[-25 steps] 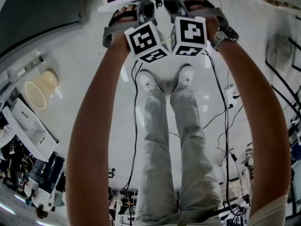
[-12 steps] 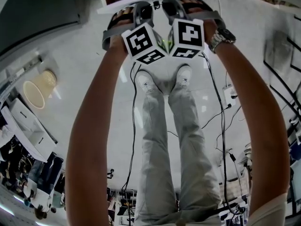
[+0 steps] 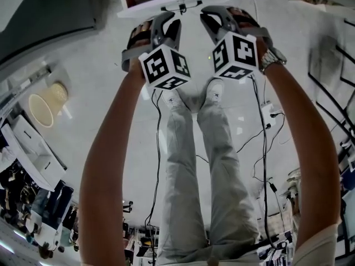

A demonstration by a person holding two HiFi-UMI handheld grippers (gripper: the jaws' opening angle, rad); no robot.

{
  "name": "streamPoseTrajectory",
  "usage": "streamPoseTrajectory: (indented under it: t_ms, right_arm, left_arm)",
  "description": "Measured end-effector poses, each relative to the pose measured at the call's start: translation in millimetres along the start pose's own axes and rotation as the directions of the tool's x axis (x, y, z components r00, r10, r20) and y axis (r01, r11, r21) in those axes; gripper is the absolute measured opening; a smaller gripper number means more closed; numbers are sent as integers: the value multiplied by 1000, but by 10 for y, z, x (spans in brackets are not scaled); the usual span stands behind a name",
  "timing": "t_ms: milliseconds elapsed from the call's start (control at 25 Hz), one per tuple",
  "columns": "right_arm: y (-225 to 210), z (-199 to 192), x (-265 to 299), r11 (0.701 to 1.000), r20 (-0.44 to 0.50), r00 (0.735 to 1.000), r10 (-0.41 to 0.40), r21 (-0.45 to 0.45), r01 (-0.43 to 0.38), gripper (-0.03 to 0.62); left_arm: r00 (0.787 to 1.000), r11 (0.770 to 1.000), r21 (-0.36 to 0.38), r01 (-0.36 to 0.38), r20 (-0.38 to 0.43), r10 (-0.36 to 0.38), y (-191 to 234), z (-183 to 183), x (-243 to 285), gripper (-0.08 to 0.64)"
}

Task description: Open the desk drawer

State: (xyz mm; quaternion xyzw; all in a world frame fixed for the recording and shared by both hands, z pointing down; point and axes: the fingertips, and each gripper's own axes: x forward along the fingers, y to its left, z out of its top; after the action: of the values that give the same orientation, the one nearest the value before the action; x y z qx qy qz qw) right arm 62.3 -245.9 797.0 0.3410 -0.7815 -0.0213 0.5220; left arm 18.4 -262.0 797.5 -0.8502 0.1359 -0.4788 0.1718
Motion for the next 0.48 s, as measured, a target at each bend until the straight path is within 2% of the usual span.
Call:
streamPoseTrajectory:
  t_ms: [80,200,360,480]
  right_arm:
    - [11,76,-111,997,29,1000,1,83,-3,38]
    - [-10,194,-346,965,81,997,-13,261,-8,37]
    - [-42,389,-738,868,160,985,-64,495,-24,26]
    - [-22,554,-1115,812,228,969,-99,581,-54,26]
  left_arm:
    - [999,994,-105,-29,19,31,61,26,-119,43]
    - [997,958,-283,-45,50,62,117,109,-315,11]
    - [990,882,-471,2,126,65,107,261,-660,8]
    - [972,799,-600,42,210,106,127,390,-1045,8]
